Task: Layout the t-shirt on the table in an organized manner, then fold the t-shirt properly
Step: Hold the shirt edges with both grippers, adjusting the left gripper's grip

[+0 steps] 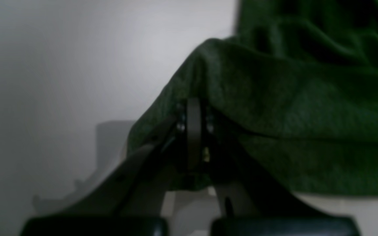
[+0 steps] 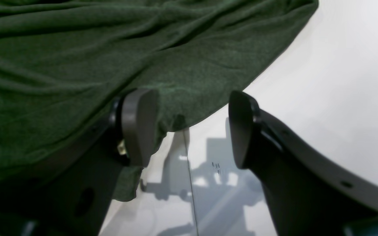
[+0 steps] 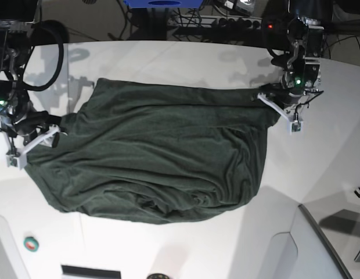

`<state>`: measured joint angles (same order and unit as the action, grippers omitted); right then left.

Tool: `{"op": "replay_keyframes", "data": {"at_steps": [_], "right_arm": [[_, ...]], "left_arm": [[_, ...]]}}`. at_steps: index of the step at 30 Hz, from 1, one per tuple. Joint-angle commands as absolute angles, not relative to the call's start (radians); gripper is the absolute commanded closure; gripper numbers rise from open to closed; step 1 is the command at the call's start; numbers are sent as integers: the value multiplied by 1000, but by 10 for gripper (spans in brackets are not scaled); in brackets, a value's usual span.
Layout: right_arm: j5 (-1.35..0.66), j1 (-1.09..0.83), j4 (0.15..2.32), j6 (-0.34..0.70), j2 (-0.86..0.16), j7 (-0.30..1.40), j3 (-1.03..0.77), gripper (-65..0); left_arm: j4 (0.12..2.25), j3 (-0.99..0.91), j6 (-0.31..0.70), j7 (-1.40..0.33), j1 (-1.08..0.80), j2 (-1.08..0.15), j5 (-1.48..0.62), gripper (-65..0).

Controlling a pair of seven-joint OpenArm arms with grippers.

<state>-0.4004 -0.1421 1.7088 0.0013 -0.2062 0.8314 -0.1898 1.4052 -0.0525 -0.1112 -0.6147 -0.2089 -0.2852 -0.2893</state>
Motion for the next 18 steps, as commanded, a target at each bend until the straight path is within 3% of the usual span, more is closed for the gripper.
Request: {"op": "replay_keyframes", "data": {"at_steps": [1, 7, 11, 18], "right_arm": [[-406, -128, 1727, 2, -217, 812, -194, -335], [-406, -128, 1727, 2, -217, 812, -194, -335], [-406, -128, 1727, 2, -217, 812, -194, -335], [-406, -131, 1727, 2, -217, 812, -194, -335]], "left_arm": [[1461, -59, -113, -599, -223, -295, -289, 0], [1662, -59, -116, -607, -294, -320, -289, 0], [1755, -53, -117, -716, -306, -315, -289, 0], [1698, -145, -119, -754, -302, -309, -291, 0]]}}
